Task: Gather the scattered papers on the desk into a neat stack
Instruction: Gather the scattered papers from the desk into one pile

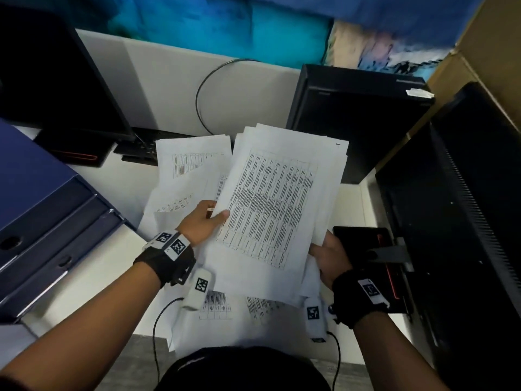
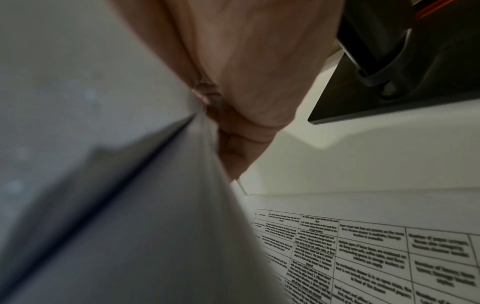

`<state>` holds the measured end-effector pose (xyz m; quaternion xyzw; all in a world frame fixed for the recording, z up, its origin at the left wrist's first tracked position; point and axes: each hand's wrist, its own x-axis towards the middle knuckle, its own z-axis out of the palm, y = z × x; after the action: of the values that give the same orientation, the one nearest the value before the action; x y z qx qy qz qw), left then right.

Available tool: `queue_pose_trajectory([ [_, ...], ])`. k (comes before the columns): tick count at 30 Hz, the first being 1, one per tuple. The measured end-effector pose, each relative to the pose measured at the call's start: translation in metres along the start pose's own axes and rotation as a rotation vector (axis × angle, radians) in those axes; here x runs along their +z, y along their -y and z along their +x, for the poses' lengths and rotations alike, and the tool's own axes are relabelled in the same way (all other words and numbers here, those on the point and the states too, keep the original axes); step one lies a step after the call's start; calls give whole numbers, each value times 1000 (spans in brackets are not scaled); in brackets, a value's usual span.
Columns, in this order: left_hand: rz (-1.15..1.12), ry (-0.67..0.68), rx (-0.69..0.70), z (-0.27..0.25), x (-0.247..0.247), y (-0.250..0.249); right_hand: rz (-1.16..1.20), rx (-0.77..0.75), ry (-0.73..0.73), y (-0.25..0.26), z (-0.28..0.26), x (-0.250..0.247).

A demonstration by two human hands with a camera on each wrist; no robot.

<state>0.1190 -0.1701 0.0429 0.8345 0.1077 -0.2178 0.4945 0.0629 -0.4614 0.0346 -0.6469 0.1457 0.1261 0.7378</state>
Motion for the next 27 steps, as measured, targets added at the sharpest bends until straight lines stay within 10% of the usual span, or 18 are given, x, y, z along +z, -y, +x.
queue_pose_trajectory([
  [3, -102, 131, 119, 0, 3, -4, -20, 5, 22, 3, -1, 2],
  [9, -35, -52, 237, 0, 16, -5, 246, 217, 0, 6, 0, 7],
  [14, 10, -12, 326, 1, 27, -6, -270, 25, -163, -4, -1, 3],
  [27, 405, -121, -142, 29, 33, 69, -237, -97, -420, -1, -16, -66],
])
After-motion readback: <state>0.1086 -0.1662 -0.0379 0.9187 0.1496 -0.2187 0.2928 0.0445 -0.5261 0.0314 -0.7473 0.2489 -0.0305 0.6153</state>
